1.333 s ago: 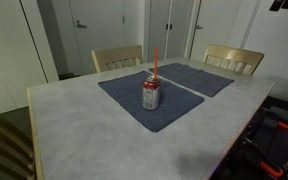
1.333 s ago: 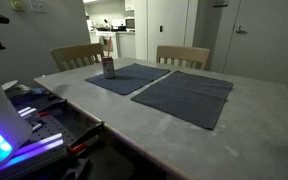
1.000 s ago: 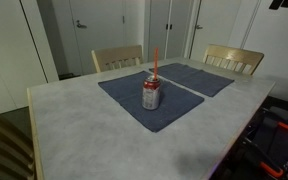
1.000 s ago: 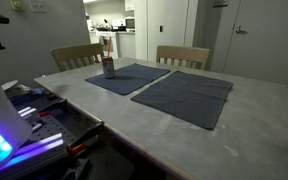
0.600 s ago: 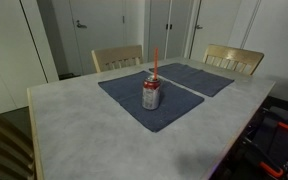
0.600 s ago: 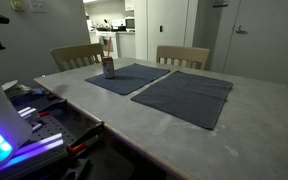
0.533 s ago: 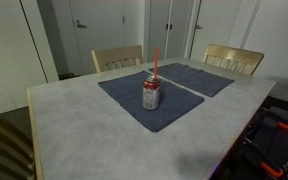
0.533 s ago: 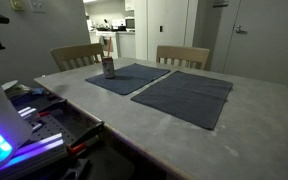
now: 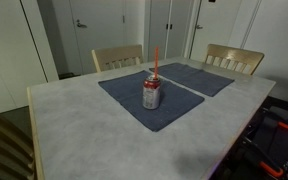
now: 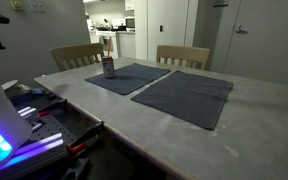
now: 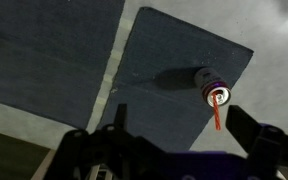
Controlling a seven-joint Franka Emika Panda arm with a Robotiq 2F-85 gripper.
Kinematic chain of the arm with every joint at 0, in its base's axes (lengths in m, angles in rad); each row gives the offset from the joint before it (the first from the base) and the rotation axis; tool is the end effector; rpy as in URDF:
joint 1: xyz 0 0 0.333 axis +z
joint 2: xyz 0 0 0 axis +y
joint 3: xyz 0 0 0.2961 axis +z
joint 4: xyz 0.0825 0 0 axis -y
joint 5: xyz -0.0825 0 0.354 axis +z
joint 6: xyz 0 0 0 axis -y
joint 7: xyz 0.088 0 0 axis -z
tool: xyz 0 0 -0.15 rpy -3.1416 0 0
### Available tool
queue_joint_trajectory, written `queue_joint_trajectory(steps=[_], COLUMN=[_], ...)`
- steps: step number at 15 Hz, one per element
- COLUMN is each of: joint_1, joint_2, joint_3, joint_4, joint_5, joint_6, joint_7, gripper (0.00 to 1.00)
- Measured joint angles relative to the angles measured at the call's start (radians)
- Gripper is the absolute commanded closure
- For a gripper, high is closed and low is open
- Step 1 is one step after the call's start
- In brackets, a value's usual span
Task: Remove the straw from the can and put it on the table
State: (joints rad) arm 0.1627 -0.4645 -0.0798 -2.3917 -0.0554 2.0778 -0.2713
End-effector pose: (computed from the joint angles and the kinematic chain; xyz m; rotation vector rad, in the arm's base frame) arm 0.4105 0.0284 0.4527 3.0482 0.5913 0.2298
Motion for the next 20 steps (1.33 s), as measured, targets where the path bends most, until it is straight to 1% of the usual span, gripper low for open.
queue_joint_trajectory(steps=[5, 8, 12, 17, 20], joint_1=[-0.017, -0.016, -0.007, 0.003, 0.005], joint_2=[-0.035, -0.009, 0.072, 0.216, 0.301], joint_3=[0.001, 0.027, 0.079, 0.114, 0.130], joint_4=[-0.001, -0.002, -0.002, -0.001, 0.025], joint_5=[0.001, 0.019, 0.093, 0.216, 0.258], joint_6=[-0.001, -0.001, 0.007, 0.095, 0.135], joint_7=[0.002, 0.059, 0.123, 0.143, 0.140], gripper=[0.00, 0.00, 0.00, 0.00, 0.00])
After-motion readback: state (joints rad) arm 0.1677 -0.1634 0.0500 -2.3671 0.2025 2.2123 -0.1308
